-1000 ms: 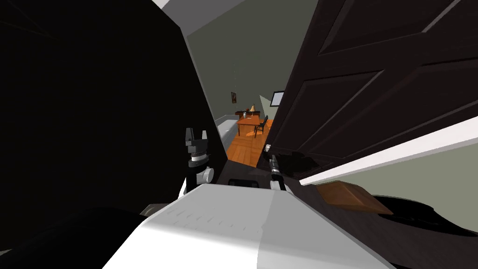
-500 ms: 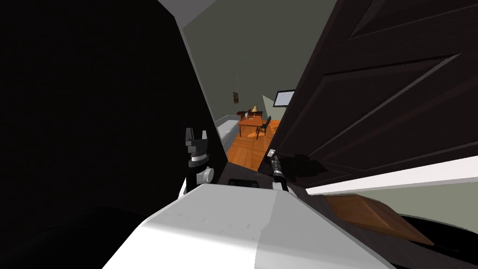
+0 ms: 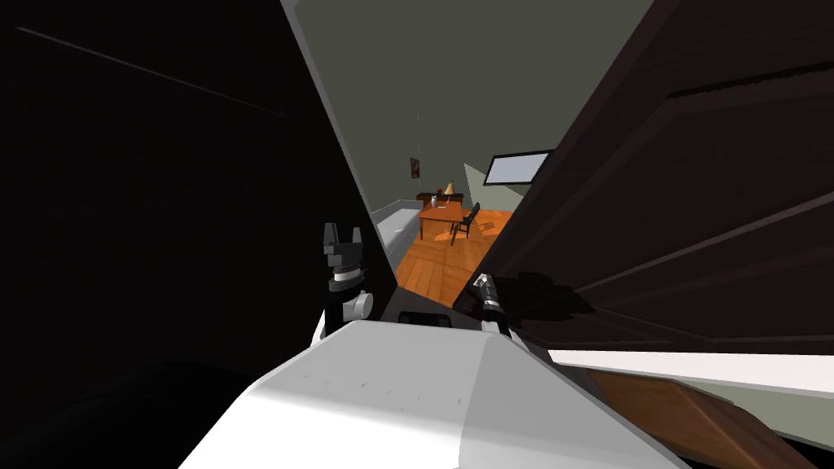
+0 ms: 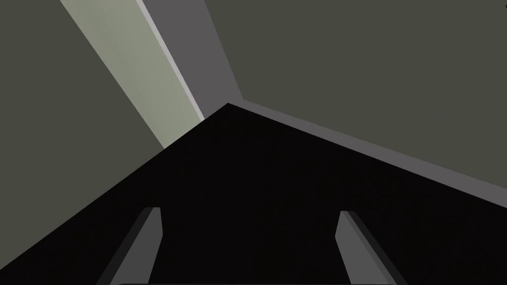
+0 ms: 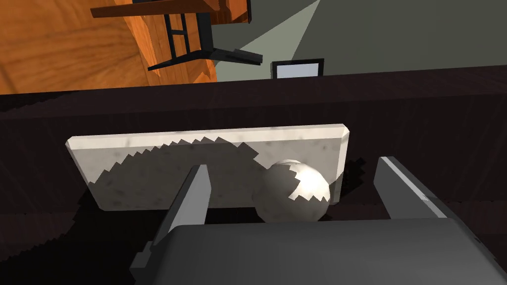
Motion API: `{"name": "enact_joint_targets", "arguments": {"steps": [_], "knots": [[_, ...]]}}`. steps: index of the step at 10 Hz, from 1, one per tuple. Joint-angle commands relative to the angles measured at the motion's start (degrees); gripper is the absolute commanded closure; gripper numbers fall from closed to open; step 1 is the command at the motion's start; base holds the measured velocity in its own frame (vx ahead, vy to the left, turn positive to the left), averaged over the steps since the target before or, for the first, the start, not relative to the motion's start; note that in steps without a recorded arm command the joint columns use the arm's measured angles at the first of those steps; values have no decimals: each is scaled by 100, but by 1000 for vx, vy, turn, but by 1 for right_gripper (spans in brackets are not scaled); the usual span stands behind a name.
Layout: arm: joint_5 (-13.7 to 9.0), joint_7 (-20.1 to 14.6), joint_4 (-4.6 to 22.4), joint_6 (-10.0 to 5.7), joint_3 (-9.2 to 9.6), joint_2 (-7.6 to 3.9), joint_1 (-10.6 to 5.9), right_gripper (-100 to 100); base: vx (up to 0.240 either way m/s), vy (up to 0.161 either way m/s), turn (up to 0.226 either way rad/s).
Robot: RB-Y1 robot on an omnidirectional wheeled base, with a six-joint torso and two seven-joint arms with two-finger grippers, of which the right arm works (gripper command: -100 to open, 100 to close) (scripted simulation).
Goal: Pull the door open
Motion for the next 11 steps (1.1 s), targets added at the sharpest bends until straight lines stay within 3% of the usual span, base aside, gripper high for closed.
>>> {"name": "enact_joint_targets", "arguments": {"steps": [1, 6, 11], "knots": [[2, 8, -6, 29, -1, -4, -9, 100, -30, 10, -23], [2, 8, -6, 29, -1, -4, -9, 100, -15, 2, 6], [124, -298, -78, -52, 257, -200, 138, 100, -183, -22, 106]]}}
